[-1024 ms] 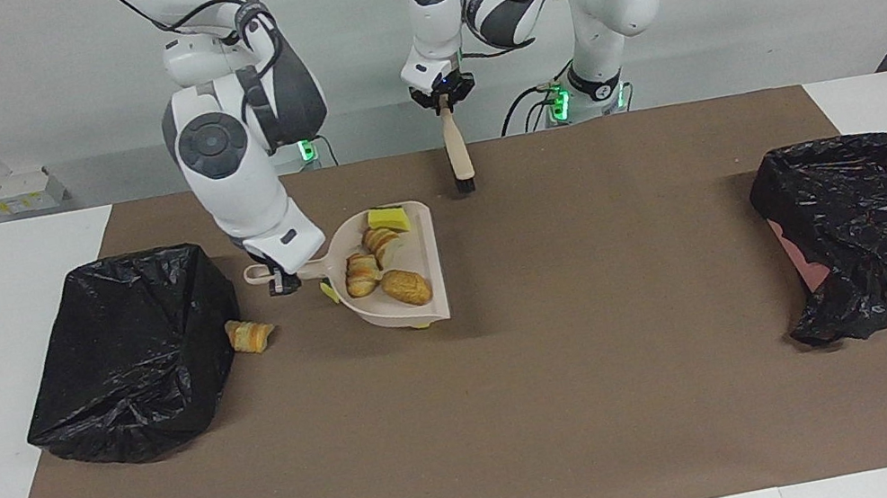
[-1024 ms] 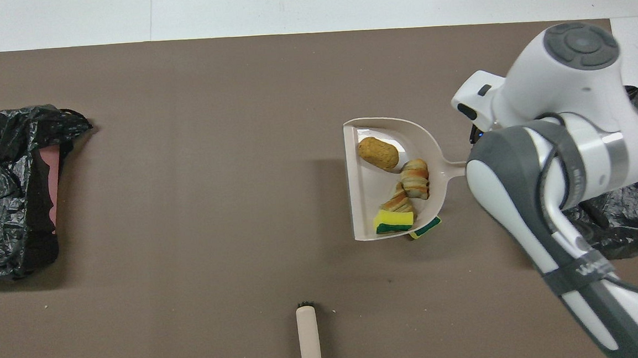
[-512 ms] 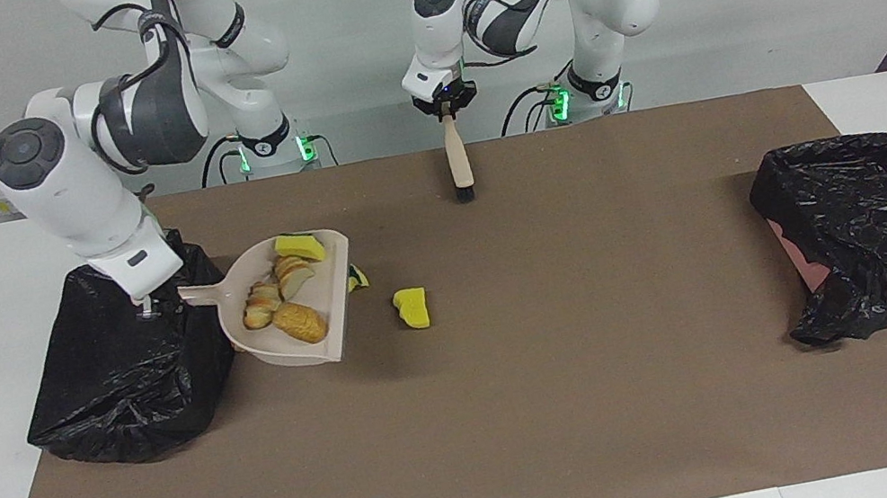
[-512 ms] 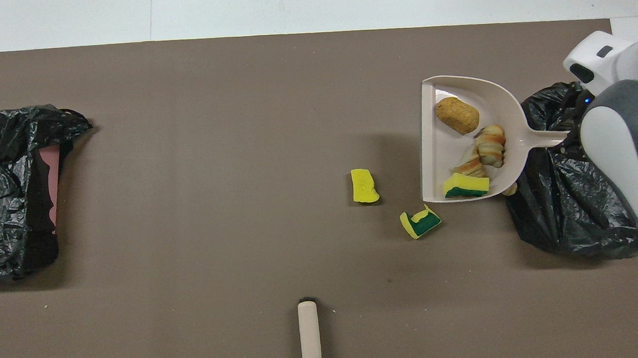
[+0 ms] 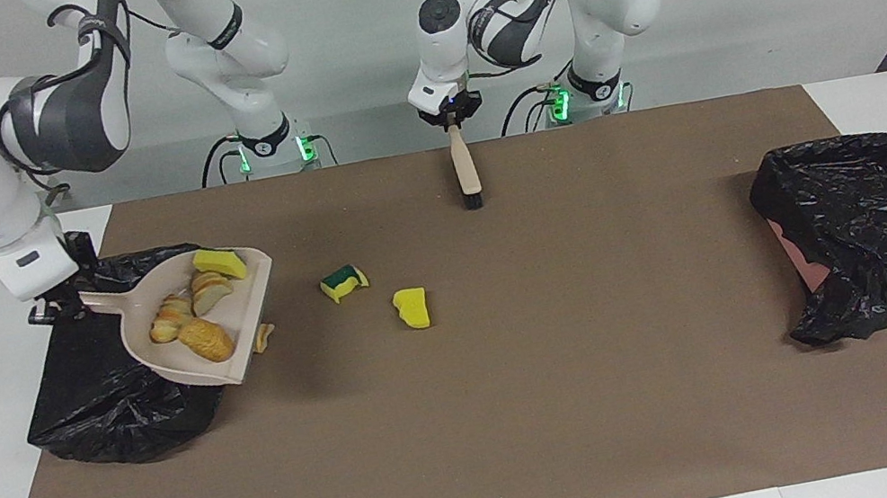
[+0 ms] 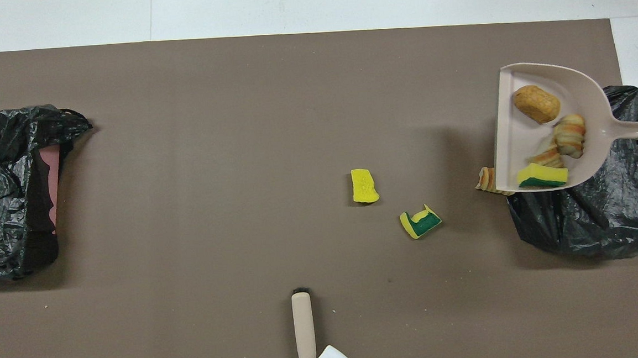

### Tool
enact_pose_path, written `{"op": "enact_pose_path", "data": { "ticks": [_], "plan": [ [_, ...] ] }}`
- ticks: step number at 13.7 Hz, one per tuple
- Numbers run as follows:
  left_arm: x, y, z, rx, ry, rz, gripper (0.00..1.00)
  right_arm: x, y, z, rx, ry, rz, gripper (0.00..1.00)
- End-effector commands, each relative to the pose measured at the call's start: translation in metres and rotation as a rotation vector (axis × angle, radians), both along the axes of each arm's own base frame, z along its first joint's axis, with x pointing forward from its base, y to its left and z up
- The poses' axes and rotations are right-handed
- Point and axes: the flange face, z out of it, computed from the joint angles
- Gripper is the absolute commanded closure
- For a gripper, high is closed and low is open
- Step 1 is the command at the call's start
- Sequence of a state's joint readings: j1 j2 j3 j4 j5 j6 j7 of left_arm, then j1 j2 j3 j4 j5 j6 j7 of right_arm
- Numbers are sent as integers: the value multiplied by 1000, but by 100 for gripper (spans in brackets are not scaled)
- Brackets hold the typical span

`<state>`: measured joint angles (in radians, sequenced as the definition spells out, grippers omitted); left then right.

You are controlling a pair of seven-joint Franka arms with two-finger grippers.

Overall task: Sweep and dump trash in bin
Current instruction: 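Lift the dustpan with the right gripper toward the black bag, then tip the dustpan over the black bag while the left gripper withdraws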

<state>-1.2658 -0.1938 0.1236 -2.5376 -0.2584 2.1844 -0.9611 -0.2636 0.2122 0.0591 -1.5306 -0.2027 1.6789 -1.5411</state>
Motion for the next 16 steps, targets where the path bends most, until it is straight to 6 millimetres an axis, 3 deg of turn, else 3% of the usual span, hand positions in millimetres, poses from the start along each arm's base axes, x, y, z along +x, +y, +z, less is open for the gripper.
{"op": "enact_pose_path", "data": {
  "ticks": [1,2,5,9,13,16],
  "plan": [
    [24,-3,0,-16,10,17,0,-14,-43,11,-33,12,-37,100],
    [42,-4,6,-36,3,14,0,-20,-61,14,-51,6,-62,100],
    [95,3,39,-79,-2,-38,0,-31,-87,26,-144,-12,-79,100],
    [172,19,82,-112,-83,-45,0,-42,-97,27,-296,46,-41,100],
    [246,70,153,-165,-129,-84,0,-54,-96,22,-456,56,28,100],
    [283,117,194,-133,-155,-164,0,-59,-89,21,-552,91,73,100]
  ]
}}
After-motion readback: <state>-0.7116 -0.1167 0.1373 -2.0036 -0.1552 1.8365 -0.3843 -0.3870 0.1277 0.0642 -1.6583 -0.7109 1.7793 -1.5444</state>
